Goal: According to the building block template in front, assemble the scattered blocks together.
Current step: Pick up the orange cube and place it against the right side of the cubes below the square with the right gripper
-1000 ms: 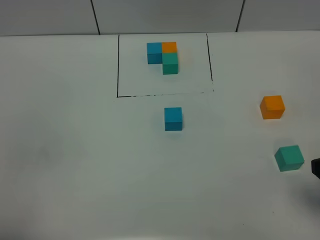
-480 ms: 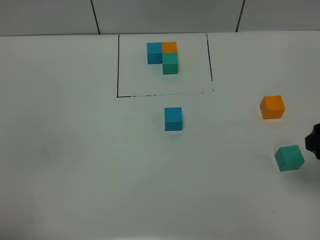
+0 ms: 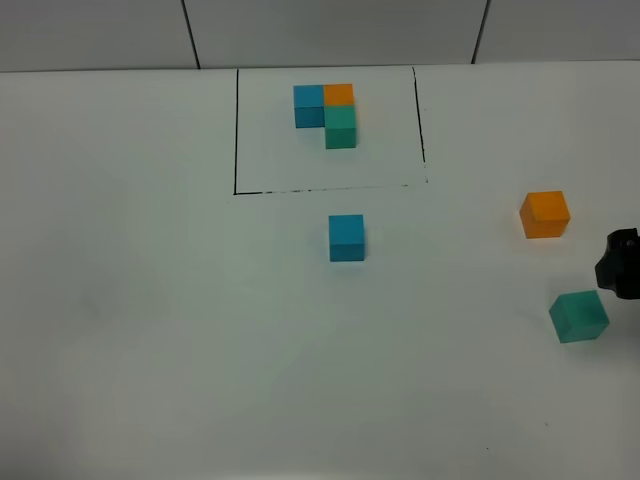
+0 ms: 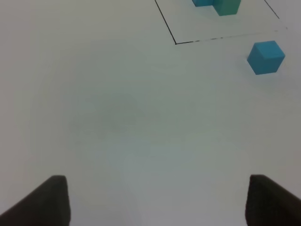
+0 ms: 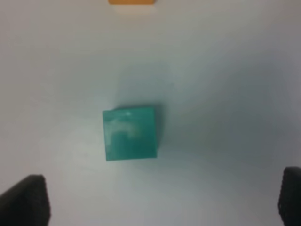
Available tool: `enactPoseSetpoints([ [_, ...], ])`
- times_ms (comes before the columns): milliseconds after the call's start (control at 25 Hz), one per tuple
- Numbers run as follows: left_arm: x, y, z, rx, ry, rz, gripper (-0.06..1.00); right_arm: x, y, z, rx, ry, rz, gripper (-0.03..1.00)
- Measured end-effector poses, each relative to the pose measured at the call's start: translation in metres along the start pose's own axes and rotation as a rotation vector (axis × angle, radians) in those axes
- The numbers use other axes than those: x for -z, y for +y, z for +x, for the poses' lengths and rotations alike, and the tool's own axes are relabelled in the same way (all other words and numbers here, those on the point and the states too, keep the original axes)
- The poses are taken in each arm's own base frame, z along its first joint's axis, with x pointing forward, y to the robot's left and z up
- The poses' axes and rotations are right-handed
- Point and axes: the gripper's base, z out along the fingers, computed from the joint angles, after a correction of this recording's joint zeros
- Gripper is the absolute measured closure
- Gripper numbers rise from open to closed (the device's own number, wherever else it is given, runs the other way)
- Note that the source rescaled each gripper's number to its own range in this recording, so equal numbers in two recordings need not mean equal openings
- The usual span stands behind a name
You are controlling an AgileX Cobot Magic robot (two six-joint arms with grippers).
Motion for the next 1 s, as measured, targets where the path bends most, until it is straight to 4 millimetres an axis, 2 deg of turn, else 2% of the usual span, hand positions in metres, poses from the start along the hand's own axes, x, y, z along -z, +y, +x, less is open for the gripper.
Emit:
enactPoseSetpoints([
  [440, 0.000, 0.000, 0.000, 0.000, 0.000, 0.000, 0.26, -0.020, -0.001, -0.007, 0.001, 0.041, 0.002, -0.01],
  [760, 0.000, 0.000, 0.000, 0.001, 0.000, 0.000, 0.26, -0.034, -0.002, -0.034, 0.014, 0.052, 0.001, -0.01],
  [1000, 0.000, 0.000, 0.000, 0.001, 0.000, 0.000, 0.26, -0.049, 0.009, -0.061, 0.084, 0.057, 0.000, -0.01],
])
